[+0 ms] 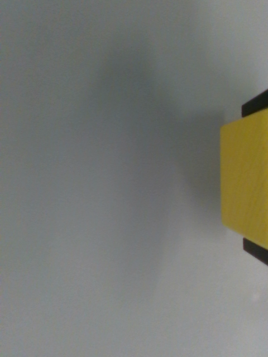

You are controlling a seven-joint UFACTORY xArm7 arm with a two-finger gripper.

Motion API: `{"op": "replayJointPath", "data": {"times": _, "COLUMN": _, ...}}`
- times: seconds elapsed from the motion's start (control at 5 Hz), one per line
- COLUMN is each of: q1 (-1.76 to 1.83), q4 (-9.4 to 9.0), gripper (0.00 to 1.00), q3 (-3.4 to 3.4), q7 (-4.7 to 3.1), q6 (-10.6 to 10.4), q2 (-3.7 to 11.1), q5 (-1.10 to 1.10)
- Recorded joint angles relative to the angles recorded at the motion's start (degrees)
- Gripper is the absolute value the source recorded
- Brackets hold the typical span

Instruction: Pick yellow cube

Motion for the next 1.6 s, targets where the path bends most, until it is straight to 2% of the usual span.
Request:
{"op": "replayJointPath", "data": {"times": 0.2, "q1": 0.00, "q4": 0.00, "gripper": 1.00, "q3": 0.00, "q7": 0.00, "q6": 0.00, "q2": 0.00, "q5": 0.00}}
{"op": "replayJointPath", "data": {"times": 0.4, "q1": 0.01, "q4": 1.01, "gripper": 1.00, "q3": -0.02, "q7": 0.05, "q6": 1.77, "q2": -0.76, "q5": -0.06}}
{"op": "replayJointPath", "data": {"times": 0.6, "q1": 0.01, "q4": 1.01, "gripper": 1.00, "q3": -0.02, "q7": 0.05, "q6": 1.77, "q2": -0.76, "q5": -0.06}}
{"op": "replayJointPath", "data": {"times": 0.8, "q1": 0.03, "q4": 2.16, "gripper": 1.00, "q3": -0.03, "q7": 0.10, "q6": 3.79, "q2": -1.64, "q5": -0.13}}
{"op": "replayJointPath", "data": {"times": 1.0, "q1": 0.03, "q4": 2.16, "gripper": 1.00, "q3": -0.03, "q7": 0.10, "q6": 3.79, "q2": -1.64, "q5": -0.13}}
{"op": "replayJointPath", "data": {"times": 1.2, "q1": 0.05, "q4": 3.44, "gripper": 1.00, "q3": -0.05, "q7": 0.16, "q6": 6.05, "q2": -2.61, "q5": -0.21}}
{"op": "replayJointPath", "data": {"times": 1.4, "q1": 0.05, "q4": 3.44, "gripper": 1.00, "q3": -0.05, "q7": 0.16, "q6": 6.05, "q2": -2.61, "q5": -0.21}}
{"op": "replayJointPath", "data": {"times": 1.6, "q1": 0.07, "q4": 4.81, "gripper": 1.00, "q3": -0.08, "q7": 0.22, "q6": 8.46, "q2": -3.65, "q5": -0.29}}
